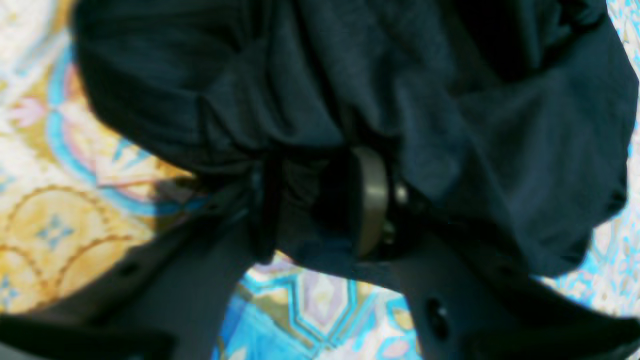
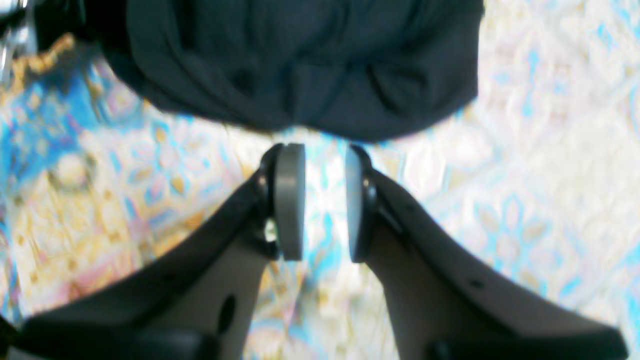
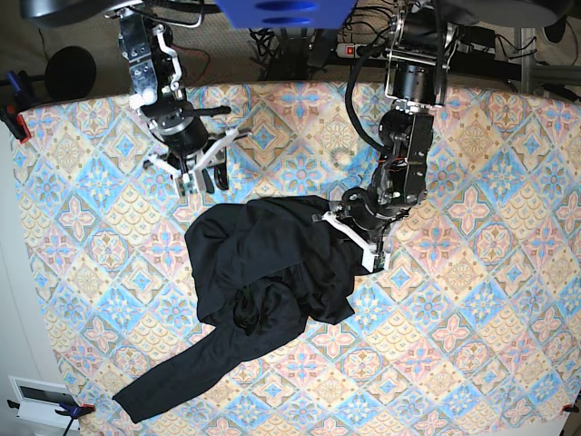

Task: Layout the t-shirt on the table in an organized manner, then fold the t-shirt properly
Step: 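Lower the left gripper onto the black shirt and grasp its edge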

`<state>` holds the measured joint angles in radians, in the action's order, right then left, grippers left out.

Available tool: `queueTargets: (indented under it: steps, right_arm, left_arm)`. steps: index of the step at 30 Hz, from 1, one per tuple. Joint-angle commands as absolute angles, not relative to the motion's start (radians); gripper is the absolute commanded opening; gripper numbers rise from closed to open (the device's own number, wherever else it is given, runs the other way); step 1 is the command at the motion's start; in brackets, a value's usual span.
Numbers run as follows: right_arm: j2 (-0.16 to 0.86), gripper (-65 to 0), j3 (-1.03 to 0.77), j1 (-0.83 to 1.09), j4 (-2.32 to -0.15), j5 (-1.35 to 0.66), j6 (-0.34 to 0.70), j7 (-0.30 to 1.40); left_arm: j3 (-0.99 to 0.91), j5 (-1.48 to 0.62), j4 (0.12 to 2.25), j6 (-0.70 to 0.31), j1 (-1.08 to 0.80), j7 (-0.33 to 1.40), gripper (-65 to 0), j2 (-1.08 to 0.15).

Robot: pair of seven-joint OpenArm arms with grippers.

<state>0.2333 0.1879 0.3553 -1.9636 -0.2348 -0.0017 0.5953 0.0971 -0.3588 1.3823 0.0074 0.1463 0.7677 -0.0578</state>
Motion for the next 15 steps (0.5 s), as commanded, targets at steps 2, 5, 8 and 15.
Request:
queueTargets:
  steps: [2, 5, 8, 15]
  right_arm:
    - [0.237, -51.7, 0.185, 0.377, -1.985, -0.236, 0.004, 0.575]
    - [0.237, -51.7, 0.183, 0.384, -1.985, -0.236, 0.004, 0.575]
    - [0.237, -51.7, 0.183, 0.383, -1.983, -0.236, 0.004, 0.575]
    - [0.237, -51.7, 0.189, 0.384, -1.983, -0.236, 0.004, 0.575]
  left_arm:
    - [0.12, -0.369, 1.4, 0.004, 0.162, 0.754, -36.9, -0.048]
    - [0.127, -0.367, 1.392, 0.002, 0.162, 0.754, -34.5, -0.042]
    - [0.13, -0.369, 1.319, 0.001, 0.171, 0.746, -35.9, -0.039]
    - [0.099, -0.371, 1.282, 0.002, 0.182, 0.745, -65.0, -0.065]
